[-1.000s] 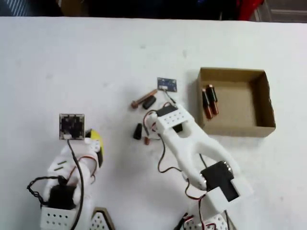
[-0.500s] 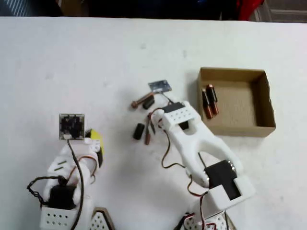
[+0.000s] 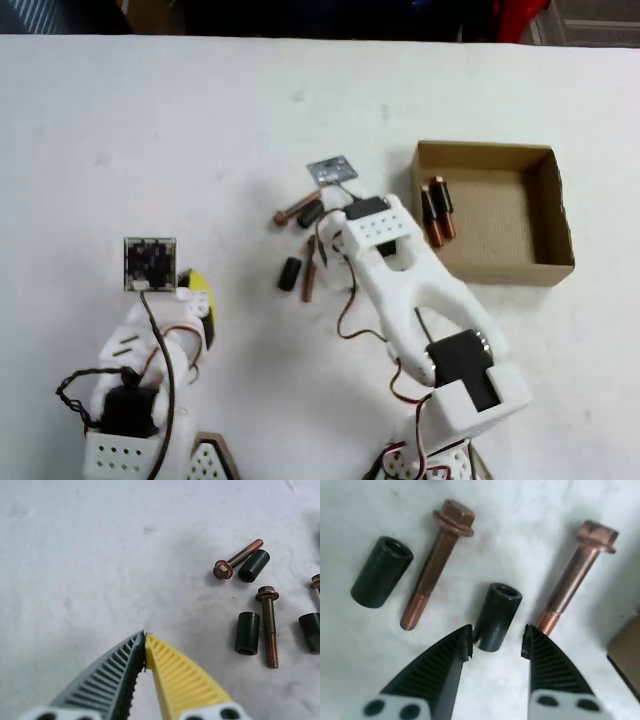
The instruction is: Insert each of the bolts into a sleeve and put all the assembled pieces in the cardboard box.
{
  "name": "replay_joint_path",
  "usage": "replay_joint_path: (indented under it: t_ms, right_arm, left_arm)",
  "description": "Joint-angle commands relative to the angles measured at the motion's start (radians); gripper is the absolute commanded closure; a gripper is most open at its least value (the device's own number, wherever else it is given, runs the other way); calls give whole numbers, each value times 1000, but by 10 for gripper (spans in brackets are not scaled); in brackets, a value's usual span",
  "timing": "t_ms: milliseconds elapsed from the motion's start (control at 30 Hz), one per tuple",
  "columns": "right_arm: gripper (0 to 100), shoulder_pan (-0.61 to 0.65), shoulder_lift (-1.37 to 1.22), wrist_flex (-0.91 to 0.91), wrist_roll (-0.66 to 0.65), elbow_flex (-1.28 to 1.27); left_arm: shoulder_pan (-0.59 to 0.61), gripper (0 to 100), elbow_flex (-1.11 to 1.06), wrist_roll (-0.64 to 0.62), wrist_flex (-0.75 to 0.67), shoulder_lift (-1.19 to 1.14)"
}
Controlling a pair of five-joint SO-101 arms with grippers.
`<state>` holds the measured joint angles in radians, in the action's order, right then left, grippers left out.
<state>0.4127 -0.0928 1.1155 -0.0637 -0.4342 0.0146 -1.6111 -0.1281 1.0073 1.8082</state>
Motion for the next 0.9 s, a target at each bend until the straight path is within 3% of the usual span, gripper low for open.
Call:
replay_joint_path:
  t_ms: [0,300,700,867]
  right_arm:
    - [847,-10,5,-13,64,48]
    - [847,-10,2,-101,379,32]
    - [855,-12,-127,-166,384,40]
    - [985,-30,-142,-180,338,46]
  left_arm:
    - [5,977,5,8,-31,13]
    - [5,977,5,8,-29,13]
    - [5,977,5,5,-29,13]
    - [5,977,5,3,-29,13]
